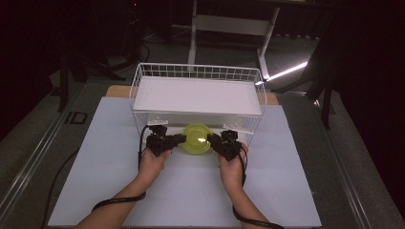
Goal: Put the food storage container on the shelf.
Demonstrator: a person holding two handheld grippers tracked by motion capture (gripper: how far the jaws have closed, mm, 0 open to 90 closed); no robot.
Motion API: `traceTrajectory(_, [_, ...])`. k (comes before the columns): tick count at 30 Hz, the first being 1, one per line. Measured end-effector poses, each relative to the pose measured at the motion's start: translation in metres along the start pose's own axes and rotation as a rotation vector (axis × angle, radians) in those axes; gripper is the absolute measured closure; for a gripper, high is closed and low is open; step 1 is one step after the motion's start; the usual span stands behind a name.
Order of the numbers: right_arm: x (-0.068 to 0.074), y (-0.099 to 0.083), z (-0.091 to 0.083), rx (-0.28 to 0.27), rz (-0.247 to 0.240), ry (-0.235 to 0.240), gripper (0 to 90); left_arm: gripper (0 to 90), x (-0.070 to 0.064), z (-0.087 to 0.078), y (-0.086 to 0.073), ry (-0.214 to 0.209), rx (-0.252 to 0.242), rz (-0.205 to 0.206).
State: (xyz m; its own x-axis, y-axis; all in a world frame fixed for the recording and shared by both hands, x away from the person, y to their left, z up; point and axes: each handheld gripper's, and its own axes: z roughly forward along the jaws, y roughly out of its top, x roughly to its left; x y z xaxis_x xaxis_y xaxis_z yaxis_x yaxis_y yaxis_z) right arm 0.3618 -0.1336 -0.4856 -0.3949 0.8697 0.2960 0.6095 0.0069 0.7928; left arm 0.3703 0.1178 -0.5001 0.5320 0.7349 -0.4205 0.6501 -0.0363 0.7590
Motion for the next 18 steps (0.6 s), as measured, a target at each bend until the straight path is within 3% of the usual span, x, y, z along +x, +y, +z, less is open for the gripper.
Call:
traceTrajectory(6, [-0.001,0.001,0.004,-0.038,-0.020,-0.013,63.2,75.4,0.006,0.002,-0.002,0.027,-0.047,-0.010])
traceTrajectory(11, [0.001,0.001,0.010,-0.051,-0.032,-0.045,60.3,70.0,0.005,0.005,0.000,0.082,-0.069,0.017])
traceTrajectory(18, [-0.003,0.001,0.019,-0.045,-0.001,-0.064,53.1,58.4,0.003,0.009,0.003,0.120,-0.111,0.028])
